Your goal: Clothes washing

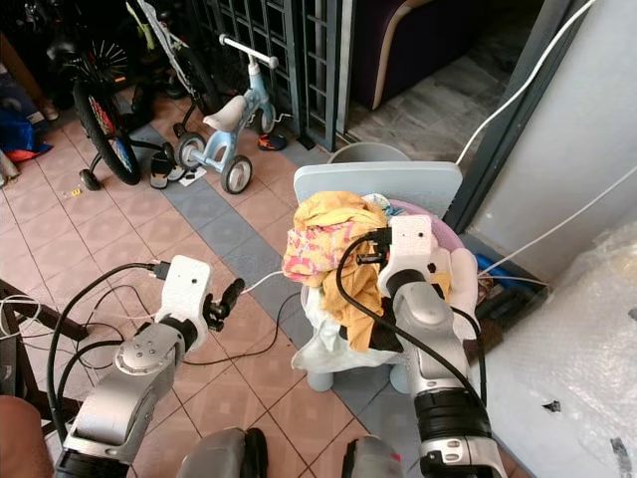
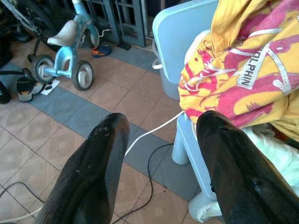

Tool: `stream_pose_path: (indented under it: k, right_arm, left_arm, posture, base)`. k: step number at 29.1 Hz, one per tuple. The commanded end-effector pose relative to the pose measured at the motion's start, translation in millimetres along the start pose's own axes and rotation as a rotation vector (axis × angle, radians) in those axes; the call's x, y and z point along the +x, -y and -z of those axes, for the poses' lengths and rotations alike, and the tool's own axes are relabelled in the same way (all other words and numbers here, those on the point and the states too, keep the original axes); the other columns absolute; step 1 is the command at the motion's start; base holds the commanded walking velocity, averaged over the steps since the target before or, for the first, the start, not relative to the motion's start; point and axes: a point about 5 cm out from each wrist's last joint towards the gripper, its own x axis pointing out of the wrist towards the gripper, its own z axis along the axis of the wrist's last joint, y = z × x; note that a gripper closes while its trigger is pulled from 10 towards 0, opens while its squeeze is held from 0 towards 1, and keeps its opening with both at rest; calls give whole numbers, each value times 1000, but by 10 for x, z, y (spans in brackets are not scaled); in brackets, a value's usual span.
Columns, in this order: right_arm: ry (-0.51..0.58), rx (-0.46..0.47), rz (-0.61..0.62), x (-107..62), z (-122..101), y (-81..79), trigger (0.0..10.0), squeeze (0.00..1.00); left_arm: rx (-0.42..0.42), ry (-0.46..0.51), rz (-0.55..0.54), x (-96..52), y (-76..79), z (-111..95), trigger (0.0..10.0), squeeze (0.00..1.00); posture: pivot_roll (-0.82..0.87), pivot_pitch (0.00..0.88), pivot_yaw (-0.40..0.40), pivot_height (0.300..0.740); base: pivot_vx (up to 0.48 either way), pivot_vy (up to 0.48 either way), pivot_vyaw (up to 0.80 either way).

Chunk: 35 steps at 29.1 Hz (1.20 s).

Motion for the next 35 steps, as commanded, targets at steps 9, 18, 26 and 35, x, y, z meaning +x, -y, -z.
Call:
stream_pose_path:
  k: [9,18,26,35]
  right_arm:
    - [195,-76,145,-23,-423,164,0,0]
    - [288,-114,148,64,-730,204,0,0]
    - [258,-167,18,63,-716,117,10000,0]
    - [271,-143,84,28,-668,80,10000,0]
  left_arm:
    - [-36,72,-20,170,1,-95,10000,0]
    - [-50,114,-10,256,42,-160,10000,0]
    - [-129,125,-100,215,-87,-105,10000,0]
    - [-158,202,-153,131,-93,-129,10000,0]
  posture:
    - [-76,0,59,740]
    - [-91,0,60,740]
    - [-107,0,119,740]
    - [-65,0,60,740]
  base:
    - [0,-473,0]
    - [0,-480,0]
    - [0,0,0]
    - [0,0,0]
